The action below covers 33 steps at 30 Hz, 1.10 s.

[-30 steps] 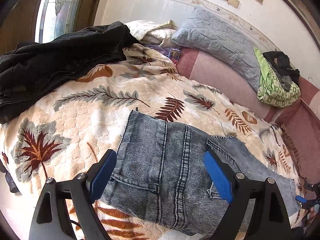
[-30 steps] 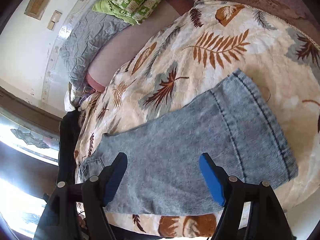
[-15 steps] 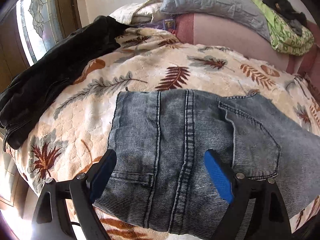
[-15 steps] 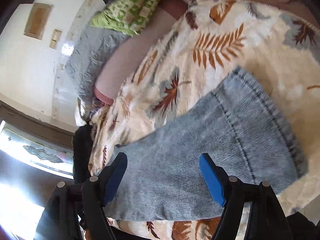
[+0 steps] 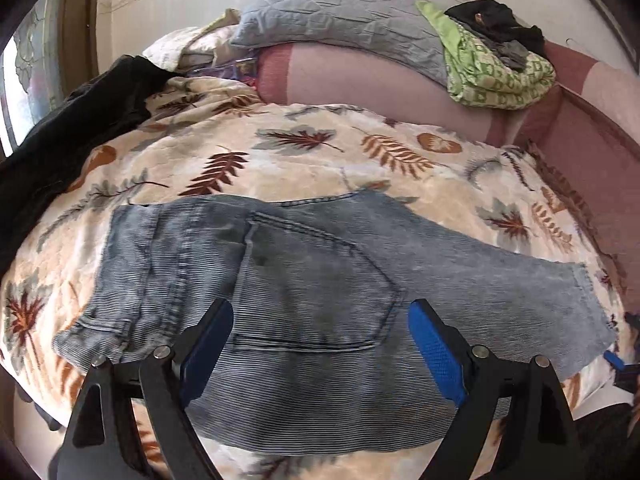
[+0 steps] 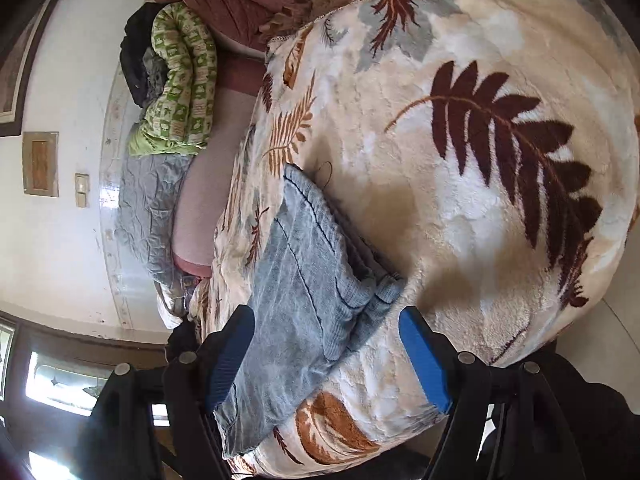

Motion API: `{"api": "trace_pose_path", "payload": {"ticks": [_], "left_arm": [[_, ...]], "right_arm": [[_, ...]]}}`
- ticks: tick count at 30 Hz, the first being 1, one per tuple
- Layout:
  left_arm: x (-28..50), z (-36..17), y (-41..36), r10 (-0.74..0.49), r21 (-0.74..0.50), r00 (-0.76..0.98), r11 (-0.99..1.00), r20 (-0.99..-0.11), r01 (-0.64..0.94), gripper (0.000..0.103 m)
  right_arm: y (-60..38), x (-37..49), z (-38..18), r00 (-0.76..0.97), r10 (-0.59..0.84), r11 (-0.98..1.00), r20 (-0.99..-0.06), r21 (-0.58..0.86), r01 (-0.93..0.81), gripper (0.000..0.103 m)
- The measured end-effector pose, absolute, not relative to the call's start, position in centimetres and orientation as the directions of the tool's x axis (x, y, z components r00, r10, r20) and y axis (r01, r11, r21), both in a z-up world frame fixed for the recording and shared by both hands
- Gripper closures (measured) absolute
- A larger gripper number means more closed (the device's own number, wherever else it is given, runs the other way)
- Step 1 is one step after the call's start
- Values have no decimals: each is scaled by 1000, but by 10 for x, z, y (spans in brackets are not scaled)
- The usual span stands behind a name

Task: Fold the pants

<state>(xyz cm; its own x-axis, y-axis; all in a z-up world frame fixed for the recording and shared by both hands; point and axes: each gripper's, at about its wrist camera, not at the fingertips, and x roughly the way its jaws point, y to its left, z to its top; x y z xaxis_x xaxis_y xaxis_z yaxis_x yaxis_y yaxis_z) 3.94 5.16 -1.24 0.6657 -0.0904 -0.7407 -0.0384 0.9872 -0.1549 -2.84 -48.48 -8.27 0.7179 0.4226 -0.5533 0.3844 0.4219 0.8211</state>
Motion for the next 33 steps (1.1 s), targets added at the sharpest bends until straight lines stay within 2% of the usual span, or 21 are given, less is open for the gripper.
{"api": "trace_pose_path", "payload": {"ticks": [1, 5, 14, 20, 22, 23, 27, 30, 33], "left_arm": [[41, -12, 44, -124, -188, 658, 982, -743, -26, 14], [54, -16, 12, -214, -278, 618, 960, -757, -8, 14], [81, -17, -103, -243, -199, 544, 970, -803, 140, 14], [88, -30, -163, -268, -197, 495, 962, -827, 191, 14], [93, -40, -176, -249, -183, 474, 966, -845, 183, 13], [96, -46, -182, -239, -174, 462, 968, -854, 180, 14], [102, -67, -199, -137, -54, 448, 980, -884, 193, 13], [98, -64, -206, -89, 15, 465, 977, -881, 215, 13], [87, -37, -203, -111, 26, 561, 973, -820, 231, 13]], "right_arm": [[-487, -27, -86, 705, 413, 418, -577, 808, 416, 25], [-488, -20, -92, 706, 412, 389, -576, 812, 436, 25], [-486, -16, -94, 704, 391, 433, -593, 793, 428, 29], [-486, -15, -95, 687, 359, 473, -631, 758, 449, 51], [-487, -15, -96, 678, 351, 486, -646, 745, 458, 65], [-488, -16, -97, 674, 346, 490, -652, 739, 463, 69], [-486, -16, -95, 673, 334, 521, -660, 724, 452, 74], [-483, -15, -92, 677, 316, 550, -665, 709, 441, 76], [-483, -15, -91, 680, 310, 557, -665, 706, 437, 76]]}}
